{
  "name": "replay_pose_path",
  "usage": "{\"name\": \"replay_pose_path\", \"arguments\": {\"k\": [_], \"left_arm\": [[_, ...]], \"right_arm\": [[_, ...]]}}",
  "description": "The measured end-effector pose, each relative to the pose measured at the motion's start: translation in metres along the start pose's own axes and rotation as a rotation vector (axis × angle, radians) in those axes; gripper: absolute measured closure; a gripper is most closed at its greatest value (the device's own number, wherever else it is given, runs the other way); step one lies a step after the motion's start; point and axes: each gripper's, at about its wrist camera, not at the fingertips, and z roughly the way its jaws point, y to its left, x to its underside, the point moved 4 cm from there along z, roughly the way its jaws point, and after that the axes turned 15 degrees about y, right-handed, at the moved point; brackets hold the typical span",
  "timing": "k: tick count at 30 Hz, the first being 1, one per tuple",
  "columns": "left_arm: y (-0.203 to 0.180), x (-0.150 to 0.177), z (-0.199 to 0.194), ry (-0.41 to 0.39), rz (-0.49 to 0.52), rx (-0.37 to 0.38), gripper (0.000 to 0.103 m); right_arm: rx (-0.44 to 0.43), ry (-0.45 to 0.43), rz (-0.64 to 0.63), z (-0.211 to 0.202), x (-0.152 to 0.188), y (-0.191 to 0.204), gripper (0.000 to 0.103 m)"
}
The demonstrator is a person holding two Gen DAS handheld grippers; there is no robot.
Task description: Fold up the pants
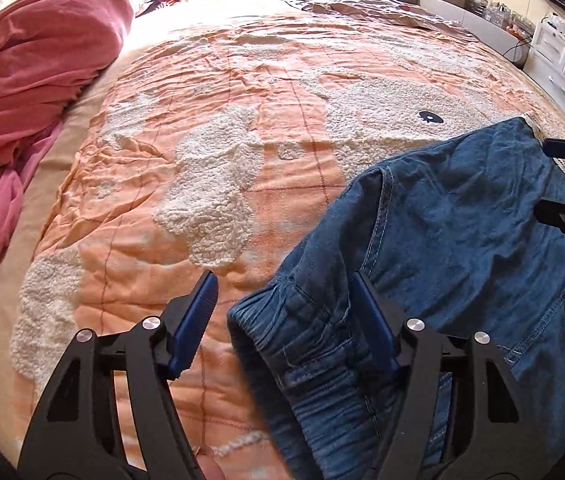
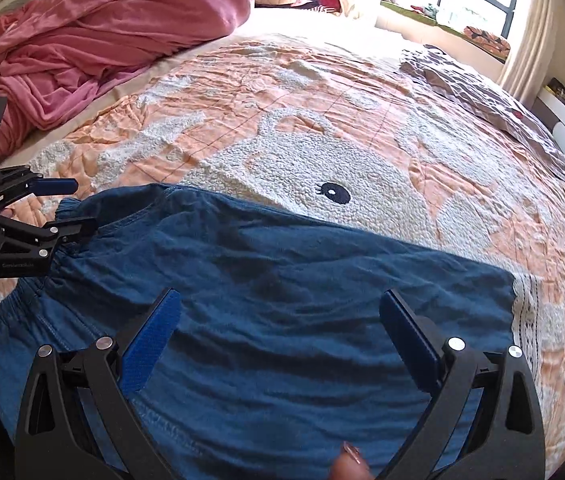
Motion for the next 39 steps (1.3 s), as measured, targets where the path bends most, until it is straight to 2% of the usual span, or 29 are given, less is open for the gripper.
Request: {"name": "replay_pose_path", "arguments": {"k": [1,2,3,4,6,7,12,14,17,19,20,22,24,25,26,32,39], "left_arm": [[-0.002,0.0,0.003,-0.001,0.023,0.013,0.047],[-0.005,-0.001,0.004,-0.004,0.044,0.016,0.054],[-0.007,0.0,0.006,-0.007,0.062,0.008,0.055],[-0.007,0.001,0.007,-0.014,0.076,0.0,0.061],[-0.004,0.0,0.008,-0.016,0.08,0.025,0.073],[-0.002,0.0,0.007,-0.024,0.078,0.038,0.075],[0.007,0.003,-0.012,-0.084,0.058,0.104,0.08],[0.009,0.003,-0.026,-0.128,0.057,0.142,0.08],[0.007,0.003,-0.042,-0.176,0.072,0.157,0.08],[0.004,0.003,-0.046,-0.192,0.087,0.16,0.08],[0.003,0.003,-0.046,-0.196,0.094,0.159,0.08],[0.0,0.002,-0.044,-0.199,0.103,0.158,0.08],[0.0,0.003,-0.039,-0.192,0.102,0.14,0.08],[0.001,0.002,-0.035,-0.184,0.095,0.135,0.08],[0.004,0.002,-0.03,-0.175,0.083,0.136,0.079],[0.01,-0.001,-0.017,-0.183,0.062,0.096,0.079],[0.006,0.007,-0.047,-0.274,0.098,0.112,0.079]], "right_arm": [[-0.013,0.008,-0.016,0.004,-0.007,0.0,0.004],[-0.027,0.014,-0.031,0.008,-0.013,0.001,0.004],[-0.039,0.014,-0.054,0.011,-0.02,0.002,0.004],[-0.049,0.014,-0.075,0.014,-0.026,0.002,0.004],[-0.049,0.035,-0.126,0.024,-0.038,0.003,0.004],[-0.045,0.043,-0.15,0.028,-0.044,0.003,0.004],[-0.039,0.08,-0.31,0.047,-0.068,0.009,0.004],[-0.046,0.095,-0.398,0.051,-0.072,0.015,0.005],[-0.072,0.132,-0.518,0.055,-0.072,0.027,0.007],[-0.089,0.158,-0.571,0.058,-0.071,0.034,0.028],[-0.104,0.179,-0.592,0.061,-0.069,0.036,0.045],[-0.128,0.206,-0.622,0.065,-0.065,0.041,0.056],[-0.149,0.194,-0.632,0.063,-0.062,0.044,0.079],[-0.14,0.175,-0.623,0.061,-0.062,0.044,0.083],[-0.122,0.149,-0.611,0.057,-0.062,0.044,0.095],[-0.053,0.012,-0.497,0.026,-0.061,0.036,0.097],[-0.008,-0.107,-0.391,-0.025,-0.033,0.039,0.097]]}}
